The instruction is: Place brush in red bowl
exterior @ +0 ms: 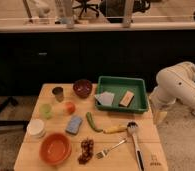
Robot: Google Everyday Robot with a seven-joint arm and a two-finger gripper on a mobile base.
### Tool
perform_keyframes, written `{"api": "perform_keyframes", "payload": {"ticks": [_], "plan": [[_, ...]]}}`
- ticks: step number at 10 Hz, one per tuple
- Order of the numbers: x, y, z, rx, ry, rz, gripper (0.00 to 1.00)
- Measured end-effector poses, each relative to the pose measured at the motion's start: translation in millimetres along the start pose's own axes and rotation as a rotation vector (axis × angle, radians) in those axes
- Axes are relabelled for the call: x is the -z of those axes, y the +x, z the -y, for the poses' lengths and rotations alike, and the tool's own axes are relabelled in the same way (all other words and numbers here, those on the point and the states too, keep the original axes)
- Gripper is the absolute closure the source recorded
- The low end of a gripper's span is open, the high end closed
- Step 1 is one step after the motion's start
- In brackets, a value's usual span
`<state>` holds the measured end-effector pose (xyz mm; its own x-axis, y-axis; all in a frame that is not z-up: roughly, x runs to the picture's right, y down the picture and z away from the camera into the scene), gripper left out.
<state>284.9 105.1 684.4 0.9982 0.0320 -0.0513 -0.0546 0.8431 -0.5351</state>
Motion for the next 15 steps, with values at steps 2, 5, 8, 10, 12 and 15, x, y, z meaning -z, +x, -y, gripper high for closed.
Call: {"api": "perform_keyframes", "payload": {"ticks": [2,5,8,10,12,15], "plan": [[0.0,0.0,0.0,0.0,0.0,0.0,0.2],[0.0,0.0,0.0,0.0,0.0,0.0,0.2],[0.0,0.0,0.0,0.0,0.0,0.0,0.2],[0.0,0.0,0.0,0.0,0.0,0.0,0.2],[0.0,0.2,0.1,-0.005,0.002,0.001,0.2],[-9.0,-14.6,-14.2,-0.165,0.042,-0.031,0.2]]}}
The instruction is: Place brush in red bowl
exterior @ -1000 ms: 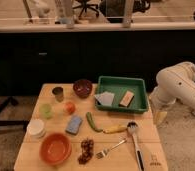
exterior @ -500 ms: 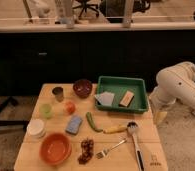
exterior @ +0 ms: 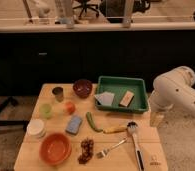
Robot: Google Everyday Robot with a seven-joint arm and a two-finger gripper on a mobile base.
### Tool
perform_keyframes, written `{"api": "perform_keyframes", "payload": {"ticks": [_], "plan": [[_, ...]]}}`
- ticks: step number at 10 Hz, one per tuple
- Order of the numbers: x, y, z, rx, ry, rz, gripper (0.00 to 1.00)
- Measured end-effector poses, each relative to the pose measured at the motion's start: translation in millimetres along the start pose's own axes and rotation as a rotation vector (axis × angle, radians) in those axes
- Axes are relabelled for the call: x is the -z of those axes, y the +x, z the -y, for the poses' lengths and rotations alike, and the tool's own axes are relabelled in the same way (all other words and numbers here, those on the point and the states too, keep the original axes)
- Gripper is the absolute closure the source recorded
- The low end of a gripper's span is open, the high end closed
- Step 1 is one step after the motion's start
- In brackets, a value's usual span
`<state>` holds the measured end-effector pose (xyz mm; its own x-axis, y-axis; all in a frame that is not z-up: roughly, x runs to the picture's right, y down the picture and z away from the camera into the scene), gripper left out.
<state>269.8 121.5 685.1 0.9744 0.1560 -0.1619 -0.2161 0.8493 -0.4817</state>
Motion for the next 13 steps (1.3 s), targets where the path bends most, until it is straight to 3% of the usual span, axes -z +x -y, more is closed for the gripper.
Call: {"api": "perform_keyframes", "payload": {"ticks": [4,7,13], "plan": [[-13.7,-15.3,-15.5,-0.159,-0.006,-0.056,0.2],[-25.4,-26.4,-24.4,-0.283,-0.03,-0.061,0.2],[-27.8,-27.5,-25.6,-0.304,-0.036,-0.059,0.2]]}}
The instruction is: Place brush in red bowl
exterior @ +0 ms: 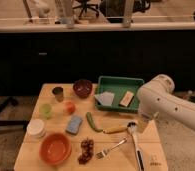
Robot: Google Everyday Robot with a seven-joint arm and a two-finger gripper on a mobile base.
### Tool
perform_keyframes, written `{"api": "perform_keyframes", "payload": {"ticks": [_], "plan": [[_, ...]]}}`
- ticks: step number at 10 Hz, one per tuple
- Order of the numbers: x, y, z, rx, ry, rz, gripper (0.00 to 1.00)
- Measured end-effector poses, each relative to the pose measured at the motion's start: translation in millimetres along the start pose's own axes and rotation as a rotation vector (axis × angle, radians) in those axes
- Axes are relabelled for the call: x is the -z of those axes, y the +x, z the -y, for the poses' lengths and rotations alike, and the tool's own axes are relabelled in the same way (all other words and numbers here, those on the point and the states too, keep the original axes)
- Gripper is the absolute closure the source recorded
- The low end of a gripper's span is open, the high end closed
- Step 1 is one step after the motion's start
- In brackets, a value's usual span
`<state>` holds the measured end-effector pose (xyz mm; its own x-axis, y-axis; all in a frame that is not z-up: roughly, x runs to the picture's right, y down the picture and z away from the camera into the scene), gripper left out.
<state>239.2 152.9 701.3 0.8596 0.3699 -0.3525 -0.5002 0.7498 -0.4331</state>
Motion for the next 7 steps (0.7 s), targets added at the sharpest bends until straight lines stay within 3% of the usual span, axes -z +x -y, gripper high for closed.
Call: {"api": "perform_keyframes", "payload": {"ticks": [1,3,4,5,7], "plan": [[-0.2,0.0,-0.6,-0.005,-0.001,0.002,0.2],[-12.5,-0.6,-9.9,-0.083,-0.053,0.092,0.2],[-13.2,-0.5,-10.4,-0.086,-0.056,0.096,0.2],[-28.8,-0.2,-21.5,-0.136,-0.131,0.142,0.2],[-35.6,9.6,-29.6,-0.213,-0.153,0.117,0.2]]}}
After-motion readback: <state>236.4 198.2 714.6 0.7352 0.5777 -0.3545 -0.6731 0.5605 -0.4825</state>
